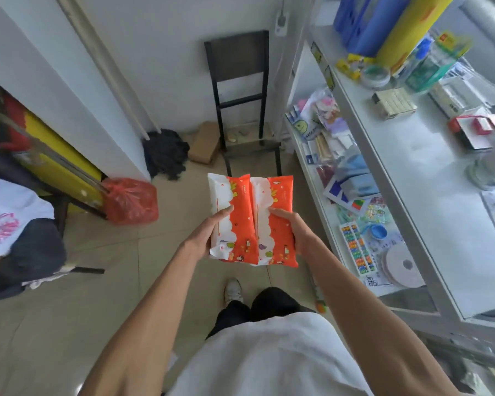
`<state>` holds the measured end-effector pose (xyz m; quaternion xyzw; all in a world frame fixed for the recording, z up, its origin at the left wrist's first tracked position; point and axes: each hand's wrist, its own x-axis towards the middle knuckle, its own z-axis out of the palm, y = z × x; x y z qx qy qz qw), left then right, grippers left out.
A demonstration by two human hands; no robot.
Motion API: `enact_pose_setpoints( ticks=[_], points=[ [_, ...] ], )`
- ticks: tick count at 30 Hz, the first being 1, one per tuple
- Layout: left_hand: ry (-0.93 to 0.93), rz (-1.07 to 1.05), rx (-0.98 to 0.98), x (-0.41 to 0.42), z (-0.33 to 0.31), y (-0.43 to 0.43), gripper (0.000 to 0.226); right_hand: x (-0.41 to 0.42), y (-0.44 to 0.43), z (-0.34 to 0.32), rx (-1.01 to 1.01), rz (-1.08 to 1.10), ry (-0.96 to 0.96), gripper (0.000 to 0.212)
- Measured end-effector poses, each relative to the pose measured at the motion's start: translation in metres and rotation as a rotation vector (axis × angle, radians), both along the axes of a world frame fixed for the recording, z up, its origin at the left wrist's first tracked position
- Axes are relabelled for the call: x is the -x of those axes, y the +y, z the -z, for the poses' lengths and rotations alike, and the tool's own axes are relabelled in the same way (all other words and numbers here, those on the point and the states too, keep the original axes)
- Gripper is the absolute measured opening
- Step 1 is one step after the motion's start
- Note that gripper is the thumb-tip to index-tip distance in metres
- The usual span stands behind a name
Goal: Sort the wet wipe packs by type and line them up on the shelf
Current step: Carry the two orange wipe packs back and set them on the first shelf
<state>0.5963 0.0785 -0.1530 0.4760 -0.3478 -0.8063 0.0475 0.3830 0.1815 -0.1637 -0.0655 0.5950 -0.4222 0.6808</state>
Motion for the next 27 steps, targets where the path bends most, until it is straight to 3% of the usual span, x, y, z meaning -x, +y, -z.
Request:
enact_pose_setpoints(
  ticks=[5, 9, 18, 22, 27],
  points=[
    [0.005, 0.113, 0.005, 0.053, -0.001, -0.053, 0.043, 0.042, -0.029, 0.007, 0.018, 0.115, 0.005, 0.041],
    [0.007, 0.205, 0.038, 0.118, -0.008, -0.087, 0.036, 0.094, -0.039, 0.007, 0.037, 0.265, 0.000, 0.028],
    [0.060, 0.542, 0.111, 0.307, -0.034, -0.118, 0.047, 0.215, -0.020, -0.007, 0.118, 0.646, 0.066, 0.061],
    [0.111, 0.710, 0.153, 0.390, -0.043, -0.106, 0.043, 0.264, 0.002, -0.009, 0.185, 0.815, 0.171, 0.061],
    [0.160, 0.862, 0.148, 0.475, -0.028, -0.088, 0.058, 0.307, 0.026, -0.011, 0.126, 1.013, 0.380, 0.054]
  ],
)
